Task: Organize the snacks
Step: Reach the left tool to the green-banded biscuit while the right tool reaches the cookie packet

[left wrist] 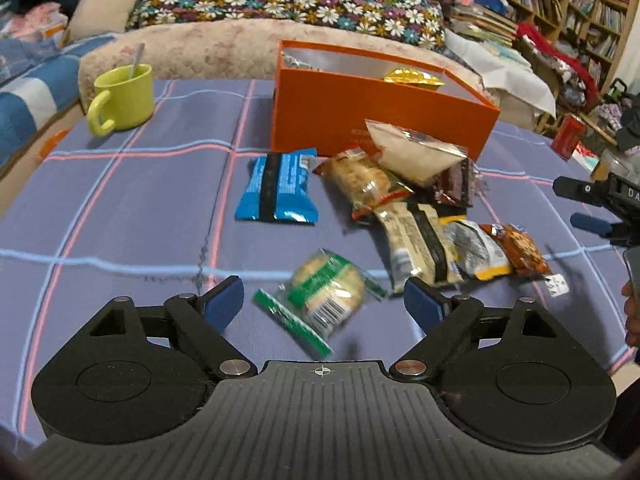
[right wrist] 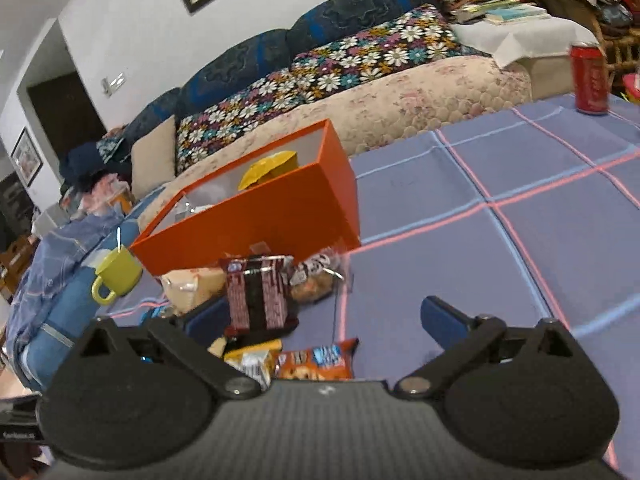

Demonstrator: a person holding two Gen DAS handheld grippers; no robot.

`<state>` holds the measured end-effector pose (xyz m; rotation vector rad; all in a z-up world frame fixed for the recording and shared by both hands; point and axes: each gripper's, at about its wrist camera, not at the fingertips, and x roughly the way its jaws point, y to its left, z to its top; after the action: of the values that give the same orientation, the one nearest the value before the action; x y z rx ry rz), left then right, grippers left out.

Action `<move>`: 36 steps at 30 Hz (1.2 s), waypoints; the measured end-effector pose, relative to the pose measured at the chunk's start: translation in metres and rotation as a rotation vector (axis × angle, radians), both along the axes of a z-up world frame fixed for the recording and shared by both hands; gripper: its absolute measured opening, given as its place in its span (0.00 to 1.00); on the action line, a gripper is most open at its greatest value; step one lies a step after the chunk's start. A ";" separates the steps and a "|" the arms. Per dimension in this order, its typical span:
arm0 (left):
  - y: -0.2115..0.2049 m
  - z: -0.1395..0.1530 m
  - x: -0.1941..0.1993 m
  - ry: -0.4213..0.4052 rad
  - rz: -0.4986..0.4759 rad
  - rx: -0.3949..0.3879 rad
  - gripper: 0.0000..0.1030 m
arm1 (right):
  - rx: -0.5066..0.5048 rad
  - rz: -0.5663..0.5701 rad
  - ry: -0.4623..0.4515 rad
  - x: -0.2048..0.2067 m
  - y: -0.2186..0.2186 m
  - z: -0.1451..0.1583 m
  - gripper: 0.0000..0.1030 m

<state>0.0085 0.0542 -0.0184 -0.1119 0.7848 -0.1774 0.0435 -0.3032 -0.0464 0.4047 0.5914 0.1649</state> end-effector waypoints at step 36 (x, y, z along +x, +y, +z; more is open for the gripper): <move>-0.018 -0.024 0.068 -0.009 -0.113 0.104 0.53 | -0.343 0.162 0.044 0.003 0.056 -0.025 0.97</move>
<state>0.0768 0.0364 -0.0425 0.0314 0.7901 -0.2438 0.0464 -0.2472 -0.0709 0.0278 0.6819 0.2059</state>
